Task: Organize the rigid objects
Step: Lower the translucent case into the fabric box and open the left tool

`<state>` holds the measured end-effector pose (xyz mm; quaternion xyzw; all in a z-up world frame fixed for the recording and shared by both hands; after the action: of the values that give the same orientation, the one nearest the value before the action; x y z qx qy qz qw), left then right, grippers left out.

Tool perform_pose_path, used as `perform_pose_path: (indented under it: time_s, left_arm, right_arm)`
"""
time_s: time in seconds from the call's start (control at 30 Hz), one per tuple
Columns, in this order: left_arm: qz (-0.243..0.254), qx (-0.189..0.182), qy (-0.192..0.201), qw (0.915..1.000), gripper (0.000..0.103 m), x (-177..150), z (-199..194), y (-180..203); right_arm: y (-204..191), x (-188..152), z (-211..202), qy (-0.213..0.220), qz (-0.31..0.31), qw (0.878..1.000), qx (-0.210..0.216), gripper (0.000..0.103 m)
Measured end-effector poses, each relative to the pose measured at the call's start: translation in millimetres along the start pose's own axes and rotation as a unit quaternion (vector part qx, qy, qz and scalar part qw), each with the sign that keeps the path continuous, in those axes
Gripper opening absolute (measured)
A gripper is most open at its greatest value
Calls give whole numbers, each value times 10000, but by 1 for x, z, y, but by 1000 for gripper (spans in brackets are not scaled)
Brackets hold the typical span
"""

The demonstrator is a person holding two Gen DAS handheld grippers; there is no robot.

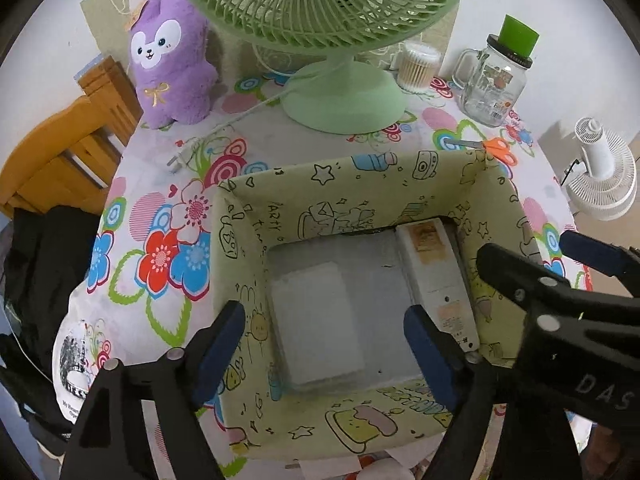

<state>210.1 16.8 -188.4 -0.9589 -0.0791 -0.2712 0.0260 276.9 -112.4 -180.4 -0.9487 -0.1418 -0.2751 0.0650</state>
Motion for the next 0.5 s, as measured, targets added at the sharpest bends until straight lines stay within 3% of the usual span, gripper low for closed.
perform_pose_path:
  time_s: [0.5]
  left_arm:
    - [-28,50,244,9997,91,3,-33,-6]
  right_arm:
    - [-4,-7,-27,178,44,9998,11,92]
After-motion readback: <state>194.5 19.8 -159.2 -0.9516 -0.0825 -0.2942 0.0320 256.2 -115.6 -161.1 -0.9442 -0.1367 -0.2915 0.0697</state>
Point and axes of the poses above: each gripper's, at about its wrist camera, not at the fingertips, and z roughly the way its jaws point, y to its right, x to its top, the point moved 4 cm from there along z, roughly the way its jaws point, and after that the axes turned 10 degrees about y, right-handed, at the moved point
